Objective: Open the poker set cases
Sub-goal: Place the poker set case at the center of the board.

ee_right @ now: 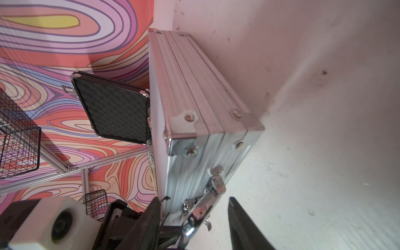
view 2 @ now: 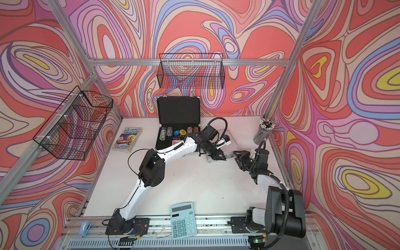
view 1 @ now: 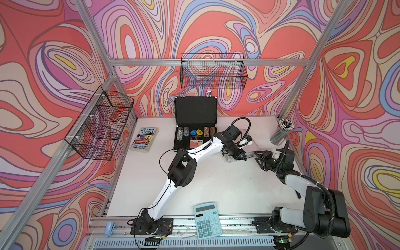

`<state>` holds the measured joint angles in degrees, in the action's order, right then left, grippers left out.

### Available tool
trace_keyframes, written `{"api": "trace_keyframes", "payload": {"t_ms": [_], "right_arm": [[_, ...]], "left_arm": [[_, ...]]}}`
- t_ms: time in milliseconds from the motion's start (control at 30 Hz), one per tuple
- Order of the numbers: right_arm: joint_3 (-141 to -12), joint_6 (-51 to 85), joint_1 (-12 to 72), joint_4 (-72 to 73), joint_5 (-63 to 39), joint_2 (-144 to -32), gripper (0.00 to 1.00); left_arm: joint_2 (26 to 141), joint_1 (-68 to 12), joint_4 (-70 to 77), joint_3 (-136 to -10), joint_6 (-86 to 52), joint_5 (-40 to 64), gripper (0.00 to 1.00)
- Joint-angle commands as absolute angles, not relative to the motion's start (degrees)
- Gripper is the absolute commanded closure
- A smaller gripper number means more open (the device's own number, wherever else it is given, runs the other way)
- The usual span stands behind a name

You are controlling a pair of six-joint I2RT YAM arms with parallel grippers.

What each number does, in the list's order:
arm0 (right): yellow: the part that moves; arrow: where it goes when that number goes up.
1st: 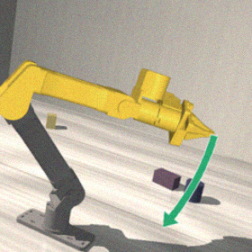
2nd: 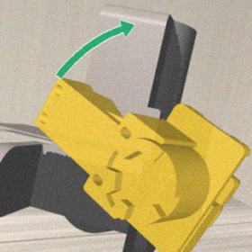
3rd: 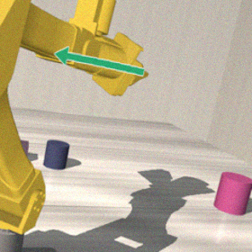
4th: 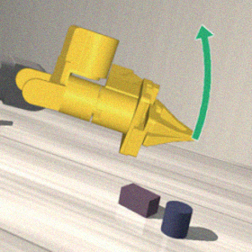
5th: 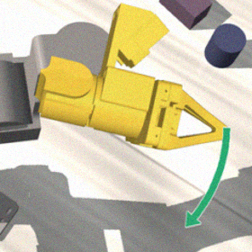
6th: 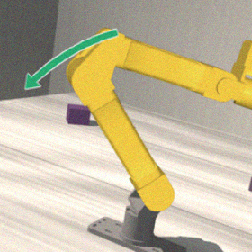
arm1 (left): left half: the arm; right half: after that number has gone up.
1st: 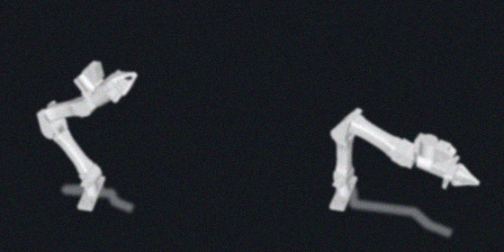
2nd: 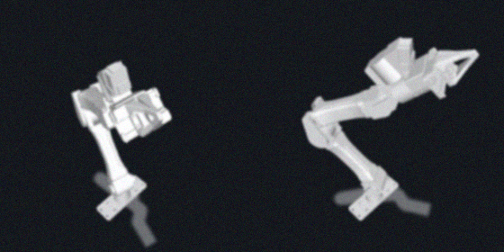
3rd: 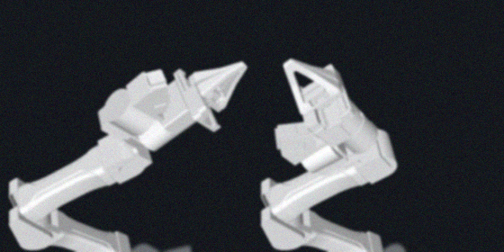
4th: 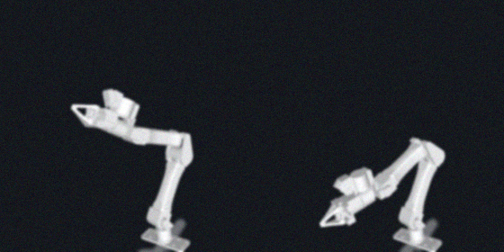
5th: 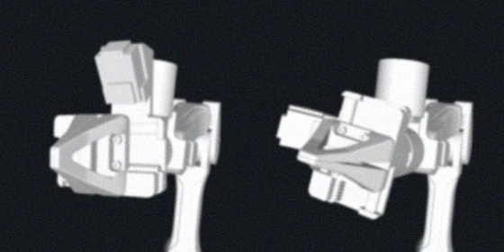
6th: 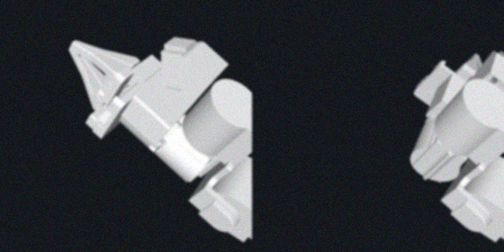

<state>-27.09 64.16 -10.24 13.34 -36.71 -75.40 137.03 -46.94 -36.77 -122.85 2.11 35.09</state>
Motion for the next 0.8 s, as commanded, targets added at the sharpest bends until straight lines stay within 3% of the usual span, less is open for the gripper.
{"api": "trace_keyframes", "payload": {"t_ms": [0,300,600,667,767], "right_arm": [[-28.48,65.73,-8.53,15.03,-36.50,-77.29,0.53],[-27.60,67.29,-5.80,18.78,-34.38,-80.59,0.64],[-27.77,67.67,-5.73,19.53,-33.06,-81.02,0.86],[-27.63,67.68,-5.78,19.51,-32.75,-80.87,0.91],[-27.25,67.72,-5.79,19.51,-32.44,-80.60,0.96]], "left_arm": [[135.27,-45.87,-37.49,-123.66,-0.75,31.93,1.00],[134.65,-45.88,-37.79,-123.59,-0.35,31.90,1.00],[133.99,-45.85,-37.98,-123.40,-0.03,31.87,1.00],[133.62,-45.88,-37.84,-123.06,-0.16,31.80,0.91],[131.40,-45.88,-36.70,-121.11,-0.64,30.52,0.64]]}}
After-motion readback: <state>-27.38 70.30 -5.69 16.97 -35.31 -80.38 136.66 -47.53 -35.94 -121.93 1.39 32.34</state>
